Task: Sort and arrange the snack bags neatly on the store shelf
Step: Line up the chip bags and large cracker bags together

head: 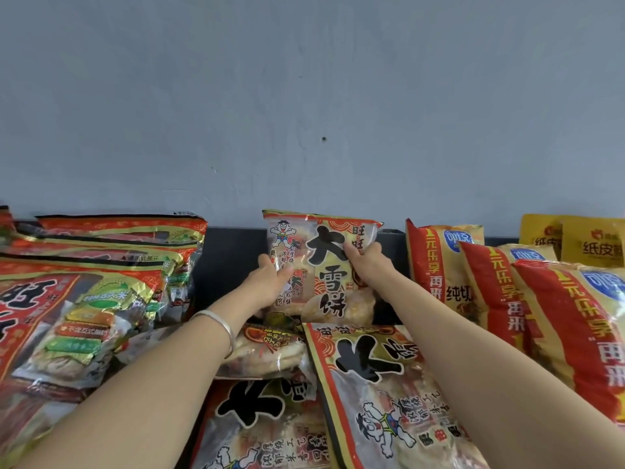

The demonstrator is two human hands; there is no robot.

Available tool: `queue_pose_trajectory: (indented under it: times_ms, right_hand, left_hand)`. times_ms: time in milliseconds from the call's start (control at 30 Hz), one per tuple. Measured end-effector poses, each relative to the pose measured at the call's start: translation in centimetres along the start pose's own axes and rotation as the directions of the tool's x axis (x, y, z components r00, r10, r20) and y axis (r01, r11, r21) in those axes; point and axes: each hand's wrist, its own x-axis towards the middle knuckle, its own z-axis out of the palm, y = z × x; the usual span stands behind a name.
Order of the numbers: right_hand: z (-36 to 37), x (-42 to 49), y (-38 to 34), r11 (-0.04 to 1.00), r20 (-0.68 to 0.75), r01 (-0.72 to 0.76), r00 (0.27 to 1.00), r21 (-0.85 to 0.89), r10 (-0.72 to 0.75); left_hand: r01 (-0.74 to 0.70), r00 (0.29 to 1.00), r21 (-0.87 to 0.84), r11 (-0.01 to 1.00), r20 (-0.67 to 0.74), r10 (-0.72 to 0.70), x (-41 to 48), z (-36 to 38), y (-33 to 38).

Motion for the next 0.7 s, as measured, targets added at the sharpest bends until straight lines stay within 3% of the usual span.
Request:
queue_pose_trajectory:
  times_ms: [100, 200, 300, 400, 500, 633, 700]
  right_hand:
    - [0.7, -0.1, 0.6, 1.0, 0.005, -0.025, 1.0, 0.011, 0.025]
    - [1.1, -0.4, 1.0, 0.995, -0.101, 0.049, 0.993, -0.089, -0.058]
    - [0.4, -1.1, 0.8, 0.936, -0.297, 0.148, 0.922, -0.319, -0.247]
    - [0.2, -1.1, 0.9, 0.926, -0.321, 0.193, 0.899, -0.324, -0.299]
    - [0.3, -0.8, 1.3, 0.944, -0.24, 0.207, 0.932, -0.258, -0.27]
    - [-0.3, -0.5, 1.5, 0.985, -0.139, 0.153, 0.977, -0.085, -0.163]
    - [-0.6, -1.0, 1.4, 0.98, -0.162, 0.155, 0.971, -0.125, -0.175]
  left_hand:
    - [0.057, 0.998, 0.005, 0.998, -0.016, -0.057, 0.0, 0.5, -0.1]
    - [0.078, 0.996, 0.106, 0.991, -0.055, -0.072, 0.2, 1.5, -0.4]
    - [0.049, 0.978, 0.127, 0.991, -0.207, -0.022, -0.4, 2.2, -0.5]
    - [-0.022, 0.936, 0.134, 0.991, -0.346, 0.067, -1.1, 2.1, -0.3]
    - [-0.091, 0.954, 0.228, 0.969, -0.261, 0.151, -1.1, 2.2, -0.2]
    - [-0.095, 0.988, 0.24, 0.966, -0.099, 0.122, -1.3, 1.7, -0.4]
    - [-0.092, 0.99, 0.244, 0.965, -0.08, 0.115, -1.8, 1.0, -0.2]
